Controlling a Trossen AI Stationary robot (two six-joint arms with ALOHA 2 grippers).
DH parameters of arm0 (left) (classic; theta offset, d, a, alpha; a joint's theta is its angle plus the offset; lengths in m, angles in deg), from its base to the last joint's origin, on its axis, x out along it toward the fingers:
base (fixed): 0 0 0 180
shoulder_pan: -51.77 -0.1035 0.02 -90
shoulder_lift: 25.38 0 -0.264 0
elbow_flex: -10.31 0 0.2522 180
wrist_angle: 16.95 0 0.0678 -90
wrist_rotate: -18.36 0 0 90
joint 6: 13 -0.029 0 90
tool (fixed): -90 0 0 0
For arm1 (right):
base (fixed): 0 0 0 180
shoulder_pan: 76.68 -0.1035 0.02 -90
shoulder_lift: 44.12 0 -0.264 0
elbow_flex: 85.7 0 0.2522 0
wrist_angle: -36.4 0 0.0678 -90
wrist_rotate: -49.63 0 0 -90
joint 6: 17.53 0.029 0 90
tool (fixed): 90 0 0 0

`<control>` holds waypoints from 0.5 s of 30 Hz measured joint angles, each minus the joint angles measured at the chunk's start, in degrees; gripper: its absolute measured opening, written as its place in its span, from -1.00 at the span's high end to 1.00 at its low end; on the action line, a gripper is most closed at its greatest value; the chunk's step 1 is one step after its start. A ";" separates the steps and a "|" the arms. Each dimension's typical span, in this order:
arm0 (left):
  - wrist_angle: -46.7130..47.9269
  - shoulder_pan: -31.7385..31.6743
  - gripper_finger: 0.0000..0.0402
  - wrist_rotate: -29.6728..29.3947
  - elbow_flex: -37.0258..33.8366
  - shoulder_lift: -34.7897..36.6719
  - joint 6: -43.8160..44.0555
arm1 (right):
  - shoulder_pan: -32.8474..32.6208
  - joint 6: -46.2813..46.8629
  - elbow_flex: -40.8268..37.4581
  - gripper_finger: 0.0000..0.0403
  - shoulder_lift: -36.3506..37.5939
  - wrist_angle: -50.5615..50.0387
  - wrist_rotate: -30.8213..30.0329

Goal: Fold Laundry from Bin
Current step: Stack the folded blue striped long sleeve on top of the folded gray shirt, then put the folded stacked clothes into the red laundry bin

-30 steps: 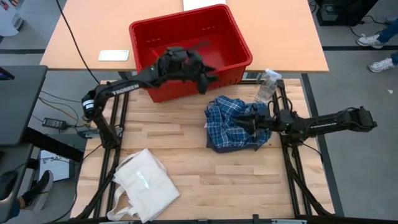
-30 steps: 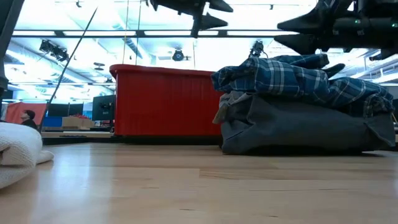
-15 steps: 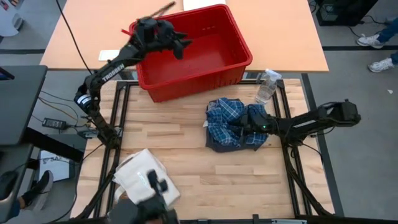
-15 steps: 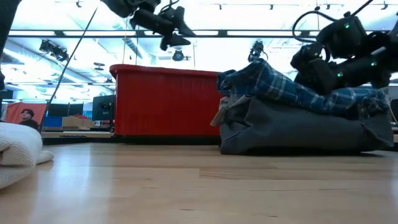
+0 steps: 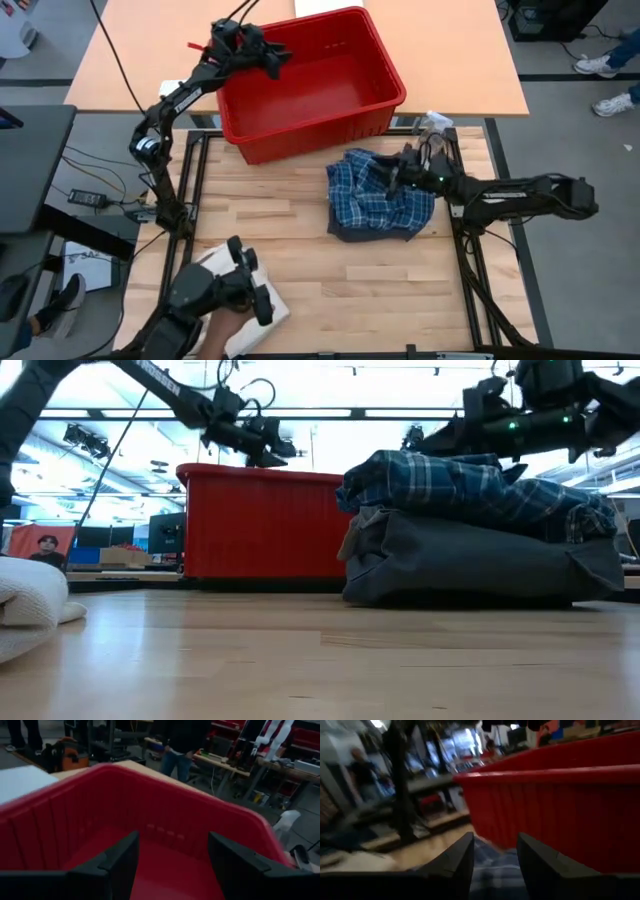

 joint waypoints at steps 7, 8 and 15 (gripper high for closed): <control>-3.92 0.26 -0.19 2.41 1.15 -4.64 1.59 | 3.66 -10.63 6.11 0.23 1.34 -9.50 -10.32; -3.60 0.54 -0.19 2.65 1.71 -5.43 1.73 | 3.99 -12.50 7.59 0.23 1.44 -9.37 -12.41; 2.54 1.69 -0.19 1.68 7.12 -11.00 1.33 | 8.21 -22.53 20.02 0.24 0.36 -13.36 -29.54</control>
